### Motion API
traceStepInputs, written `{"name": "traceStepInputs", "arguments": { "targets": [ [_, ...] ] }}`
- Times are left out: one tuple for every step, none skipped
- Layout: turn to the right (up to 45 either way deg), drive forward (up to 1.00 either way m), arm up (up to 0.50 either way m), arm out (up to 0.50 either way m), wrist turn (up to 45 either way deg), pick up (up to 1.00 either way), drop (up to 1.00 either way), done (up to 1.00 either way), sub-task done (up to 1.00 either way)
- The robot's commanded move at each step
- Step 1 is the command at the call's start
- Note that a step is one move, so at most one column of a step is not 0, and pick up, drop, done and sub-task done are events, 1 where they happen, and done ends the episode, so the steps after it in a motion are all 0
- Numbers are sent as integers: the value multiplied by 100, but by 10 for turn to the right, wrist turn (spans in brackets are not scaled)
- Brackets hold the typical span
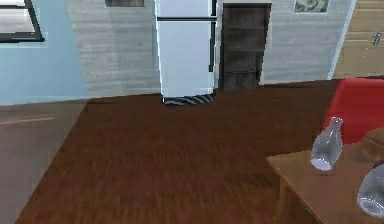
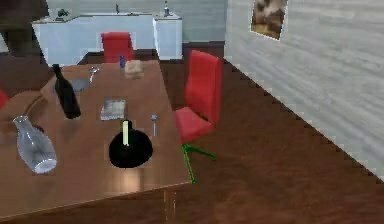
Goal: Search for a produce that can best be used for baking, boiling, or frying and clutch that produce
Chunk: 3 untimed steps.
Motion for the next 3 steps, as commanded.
{"name": "traceStepInputs", "arguments": {
  "targets": [
    [-360, 0, 0, 0, 0, 0, 0, 0, 0],
    [-60, 0, 0, 0, 0, 0, 0, 0, 0],
    [450, 0, 0, 0, 0, 0, 0, 0, 0]
  ]
}}
